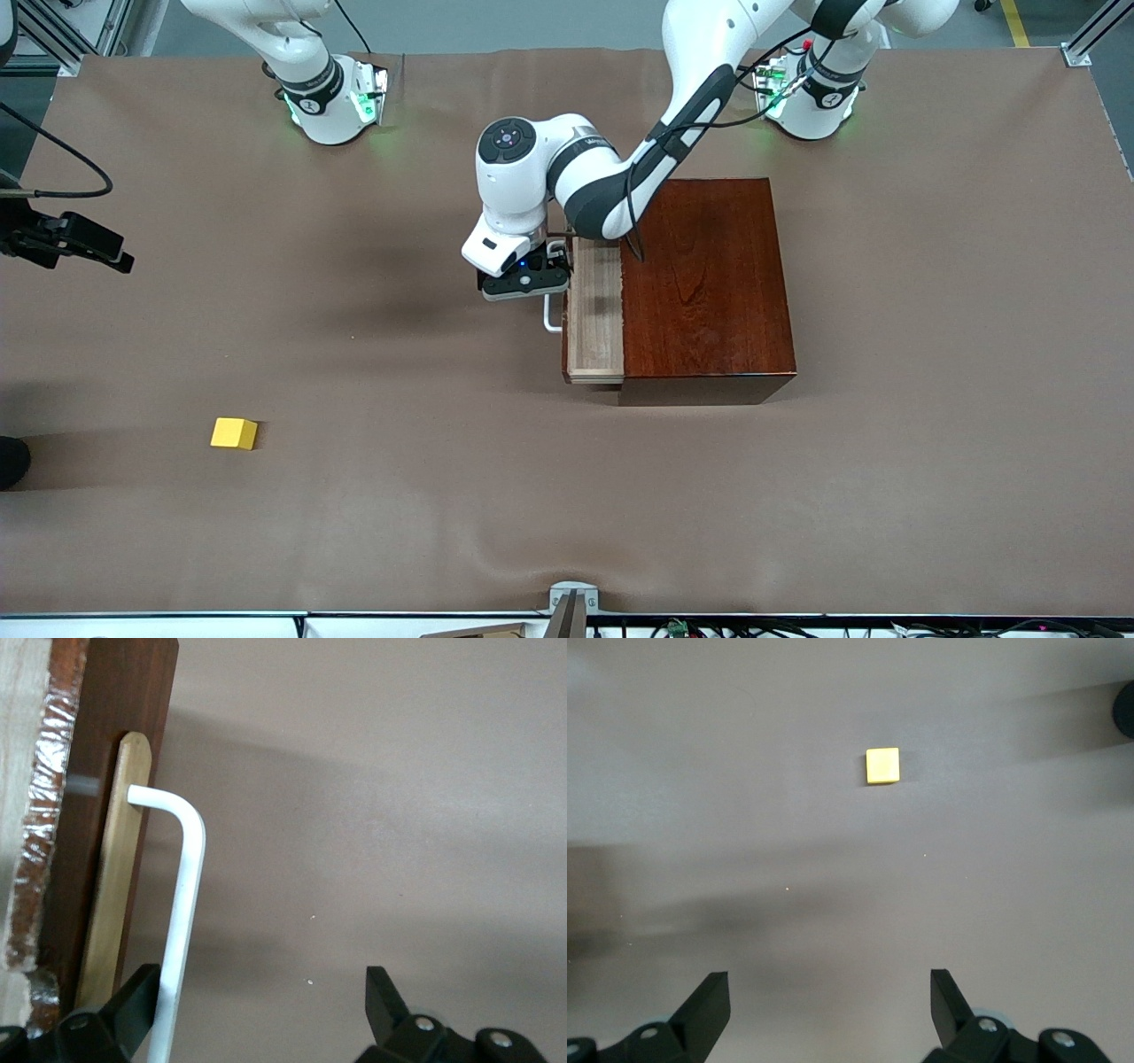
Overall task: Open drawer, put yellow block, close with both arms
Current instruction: 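Pull the drawer out by the handle with the left gripper, then pull the drawer further open with the left gripper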
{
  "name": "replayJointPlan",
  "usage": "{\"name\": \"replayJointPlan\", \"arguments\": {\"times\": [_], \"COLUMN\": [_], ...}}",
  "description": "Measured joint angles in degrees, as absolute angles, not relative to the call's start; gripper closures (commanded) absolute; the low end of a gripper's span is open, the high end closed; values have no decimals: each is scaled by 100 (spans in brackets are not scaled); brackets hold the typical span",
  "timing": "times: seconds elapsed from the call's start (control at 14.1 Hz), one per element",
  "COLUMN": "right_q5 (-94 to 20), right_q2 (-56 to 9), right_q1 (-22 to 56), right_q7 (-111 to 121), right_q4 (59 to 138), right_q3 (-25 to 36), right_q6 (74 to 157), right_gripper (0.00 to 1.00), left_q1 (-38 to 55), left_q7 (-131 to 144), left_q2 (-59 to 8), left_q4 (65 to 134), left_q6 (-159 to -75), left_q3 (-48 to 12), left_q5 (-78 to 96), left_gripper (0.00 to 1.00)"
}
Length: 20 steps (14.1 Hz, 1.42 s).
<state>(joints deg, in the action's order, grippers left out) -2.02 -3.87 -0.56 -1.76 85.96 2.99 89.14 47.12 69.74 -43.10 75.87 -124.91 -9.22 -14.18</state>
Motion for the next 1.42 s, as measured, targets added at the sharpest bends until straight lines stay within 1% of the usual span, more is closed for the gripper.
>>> {"name": "replayJointPlan", "arguments": {"times": [0.85, 1.14, 1.42], "right_q5": [-202, -202, -202], "right_q2": [-387, -387, -387], "right_q1": [-56, -56, -56], "right_q7": [-176, -176, -176], "right_q4": [8596, 8596, 8596], "right_q3": [298, 298, 298], "right_q6": [8914, 8914, 8914], "right_gripper": [0, 0, 0], "left_q1": [4720, 4737, 4802], "left_q7": [6974, 6977, 6978], "left_q2": [-4310, -4310, -4311], "left_q4": [7549, 7550, 7561], "left_q6": [-12516, -12604, -12905], "left_q3": [-919, -919, -921], "left_q5": [-1351, -1342, -1325], "left_gripper": [0, 0, 0]}}
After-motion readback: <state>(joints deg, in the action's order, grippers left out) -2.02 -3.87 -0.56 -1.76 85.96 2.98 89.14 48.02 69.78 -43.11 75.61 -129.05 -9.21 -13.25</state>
